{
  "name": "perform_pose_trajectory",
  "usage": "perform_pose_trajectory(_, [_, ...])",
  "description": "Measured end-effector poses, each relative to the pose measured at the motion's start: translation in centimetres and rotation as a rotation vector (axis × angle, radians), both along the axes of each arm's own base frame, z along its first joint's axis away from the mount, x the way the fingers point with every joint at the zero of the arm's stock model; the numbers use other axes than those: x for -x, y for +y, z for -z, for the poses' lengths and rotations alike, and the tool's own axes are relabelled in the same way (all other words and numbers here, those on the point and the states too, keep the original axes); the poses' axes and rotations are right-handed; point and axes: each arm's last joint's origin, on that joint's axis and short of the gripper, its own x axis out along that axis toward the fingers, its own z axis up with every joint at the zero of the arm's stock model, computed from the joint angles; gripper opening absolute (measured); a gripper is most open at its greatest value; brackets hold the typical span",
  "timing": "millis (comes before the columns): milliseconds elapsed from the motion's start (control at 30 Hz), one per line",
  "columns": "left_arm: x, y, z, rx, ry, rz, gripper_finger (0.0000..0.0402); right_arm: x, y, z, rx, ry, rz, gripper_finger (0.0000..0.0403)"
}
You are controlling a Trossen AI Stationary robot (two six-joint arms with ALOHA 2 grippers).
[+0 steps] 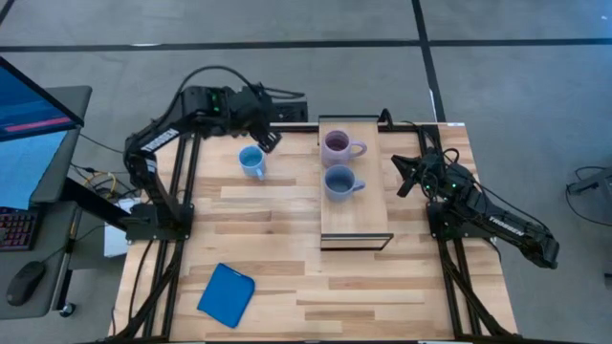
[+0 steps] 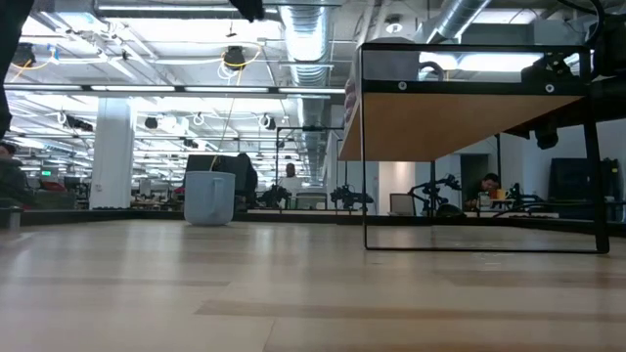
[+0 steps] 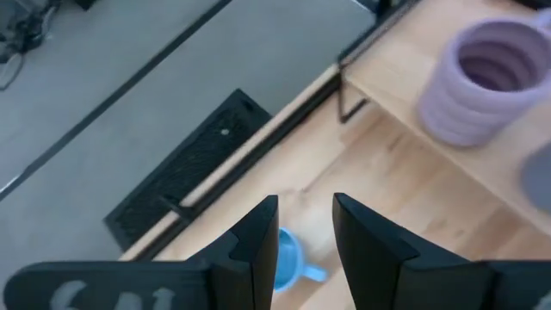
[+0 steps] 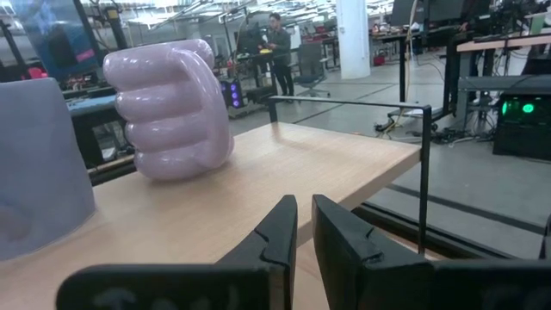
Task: Stack small to large cups/mugs on shelf
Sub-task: Put the light blue mug on the shelf
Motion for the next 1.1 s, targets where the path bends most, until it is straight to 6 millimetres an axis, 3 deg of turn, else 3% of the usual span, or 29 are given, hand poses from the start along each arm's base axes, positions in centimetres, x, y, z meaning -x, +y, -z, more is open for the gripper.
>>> perform_pose_trajectory(400, [2.5,4.3,-0.5,-0.023,0.052,-0.053,0.0104,0.0,0.0,0.0,-0.007,-0.005,0.0,0.0064])
perform_pose_trajectory(733, [8.1,1.8,-4.6,-0.088,-0.177,-0.101,0.0104,0.0,0.0,0.0,-0.008,-0.006,0.001,0.0064])
perform_pose_trajectory(1100, [8.5,0.2,-5.3,-0.177,-0.189,-0.106,0.0104,0.1,-0.1,-0.1,0.001,-0.013,0.058,0.0064])
